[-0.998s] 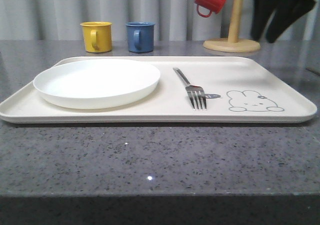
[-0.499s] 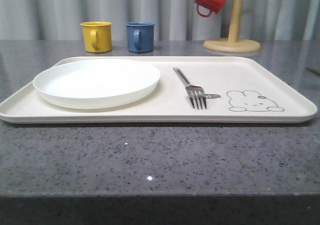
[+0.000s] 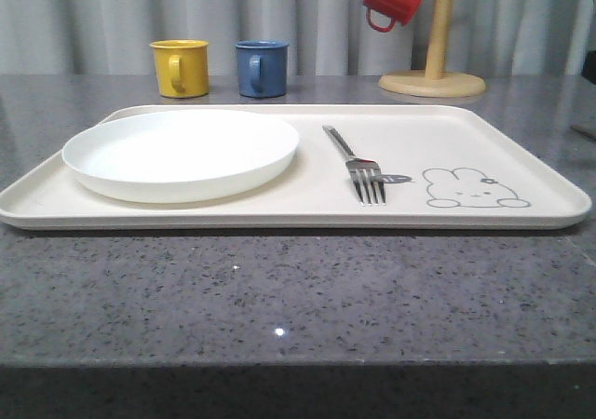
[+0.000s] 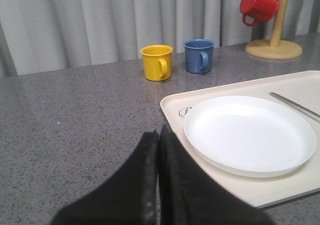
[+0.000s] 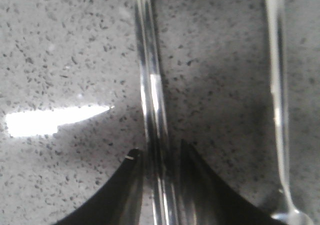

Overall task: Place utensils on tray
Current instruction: 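Grasp the metal chopsticks with the right gripper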

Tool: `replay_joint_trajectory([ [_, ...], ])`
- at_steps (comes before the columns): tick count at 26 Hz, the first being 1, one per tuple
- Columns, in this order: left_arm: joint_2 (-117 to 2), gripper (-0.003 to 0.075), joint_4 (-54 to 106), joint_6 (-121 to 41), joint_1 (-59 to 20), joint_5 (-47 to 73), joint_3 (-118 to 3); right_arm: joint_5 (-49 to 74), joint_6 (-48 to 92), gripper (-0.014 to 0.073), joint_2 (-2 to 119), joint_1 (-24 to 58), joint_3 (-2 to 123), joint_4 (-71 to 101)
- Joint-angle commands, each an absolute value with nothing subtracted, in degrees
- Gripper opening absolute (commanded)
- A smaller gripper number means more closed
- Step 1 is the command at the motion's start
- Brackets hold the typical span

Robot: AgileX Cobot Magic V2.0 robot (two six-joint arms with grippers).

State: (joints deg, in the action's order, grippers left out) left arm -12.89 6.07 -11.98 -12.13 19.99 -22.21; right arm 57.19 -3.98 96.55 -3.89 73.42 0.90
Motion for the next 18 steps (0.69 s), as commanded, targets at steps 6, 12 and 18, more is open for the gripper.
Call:
replay_joint_trajectory([
  [6,-13.5,-0.0018,6.8,-11.5,-12.1,15.2,-23.8,56.4,-3.2,0.0142,94.7,-4.2,74.7,1.5],
  [12,-13.5,-0.0018,6.8,-11.5,-12.1,15.2,-23.8,58.9,-3.2,-0.0026,93.5,-4.2,76.1,1.2],
  [18,-13.5,-0.0018,6.8,-11.5,-12.1,15.2,-23.8,60.5,-7.5,-0.0025,86.7,-2.1,79.0,2.0],
])
